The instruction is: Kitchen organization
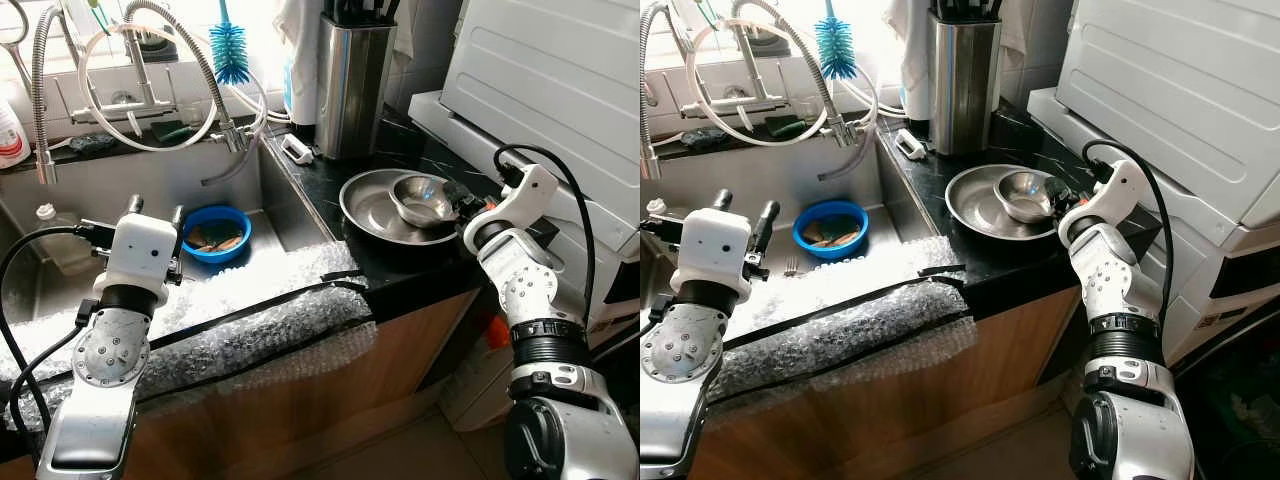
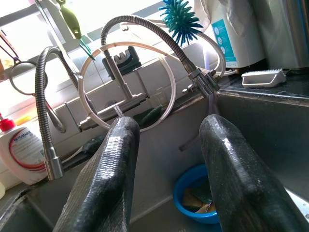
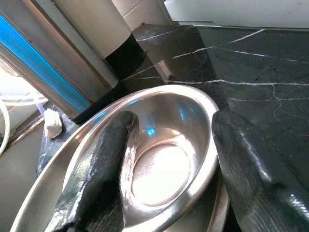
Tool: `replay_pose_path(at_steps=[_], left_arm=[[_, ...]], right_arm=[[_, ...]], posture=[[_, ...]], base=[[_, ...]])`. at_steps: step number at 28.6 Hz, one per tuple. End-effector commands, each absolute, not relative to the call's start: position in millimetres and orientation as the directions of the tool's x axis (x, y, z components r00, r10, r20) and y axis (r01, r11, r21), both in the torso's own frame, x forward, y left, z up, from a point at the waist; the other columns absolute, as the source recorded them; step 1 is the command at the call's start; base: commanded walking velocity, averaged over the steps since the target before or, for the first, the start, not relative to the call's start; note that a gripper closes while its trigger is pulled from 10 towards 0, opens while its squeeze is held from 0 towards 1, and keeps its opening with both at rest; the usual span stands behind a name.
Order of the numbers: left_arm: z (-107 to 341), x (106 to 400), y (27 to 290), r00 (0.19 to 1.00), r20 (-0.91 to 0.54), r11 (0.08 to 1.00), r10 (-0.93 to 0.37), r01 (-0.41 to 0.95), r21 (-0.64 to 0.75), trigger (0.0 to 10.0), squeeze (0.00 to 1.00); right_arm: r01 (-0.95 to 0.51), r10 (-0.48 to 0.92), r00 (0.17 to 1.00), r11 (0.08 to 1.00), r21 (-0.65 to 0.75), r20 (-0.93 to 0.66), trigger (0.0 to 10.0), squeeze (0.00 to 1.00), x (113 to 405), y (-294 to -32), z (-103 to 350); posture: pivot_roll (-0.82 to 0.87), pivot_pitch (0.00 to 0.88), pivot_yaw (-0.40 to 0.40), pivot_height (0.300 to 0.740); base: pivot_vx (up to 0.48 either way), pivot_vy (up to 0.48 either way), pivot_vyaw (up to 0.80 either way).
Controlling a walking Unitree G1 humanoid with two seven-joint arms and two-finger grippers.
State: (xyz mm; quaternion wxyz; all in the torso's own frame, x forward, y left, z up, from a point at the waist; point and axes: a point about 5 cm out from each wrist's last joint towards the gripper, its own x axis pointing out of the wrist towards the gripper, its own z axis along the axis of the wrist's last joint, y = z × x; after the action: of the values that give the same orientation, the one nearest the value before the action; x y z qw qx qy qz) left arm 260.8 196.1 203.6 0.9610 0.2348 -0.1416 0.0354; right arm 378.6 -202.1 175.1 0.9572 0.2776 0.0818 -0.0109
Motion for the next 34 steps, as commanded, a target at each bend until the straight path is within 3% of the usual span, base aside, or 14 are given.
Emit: replay_pose_path(at_steps=[1, 19, 34], left_arm=[[207, 260, 193, 0.953, 0.302, 0.877, -0.022, -0.126, 0.463, 10.0, 0.0], [204, 261, 193, 0.958, 0.286, 0.871, -0.024, -0.121, 0.475, 10.0, 0.0], [200, 262, 192, 0.963, 0.27, 0.864, -0.022, -0.117, 0.49, 10.0, 0.0]], right_arm=[[0.061, 0.036, 0.985, 0.842, 0.536, -0.169, 10.0, 0.0, 381, -199, 178], [-0.024, 0.131, 0.98, 0.825, 0.564, -0.151, 10.0, 0.0, 382, -183, 181], [-0.17, 0.286, 0.951, 0.808, 0.564, -0.122, 10.0, 0.0, 379, -153, 181]], posture=[[-0.01, 0.0, -0.053, 0.74], [0.0, 0.0, -0.056, 0.74], [0.0, 0.0, -0.06, 0.74]], base=[[0.0, 0.0, 0.0], [0.0, 0.0, 0.0], [0.0, 0.0, 0.0]])
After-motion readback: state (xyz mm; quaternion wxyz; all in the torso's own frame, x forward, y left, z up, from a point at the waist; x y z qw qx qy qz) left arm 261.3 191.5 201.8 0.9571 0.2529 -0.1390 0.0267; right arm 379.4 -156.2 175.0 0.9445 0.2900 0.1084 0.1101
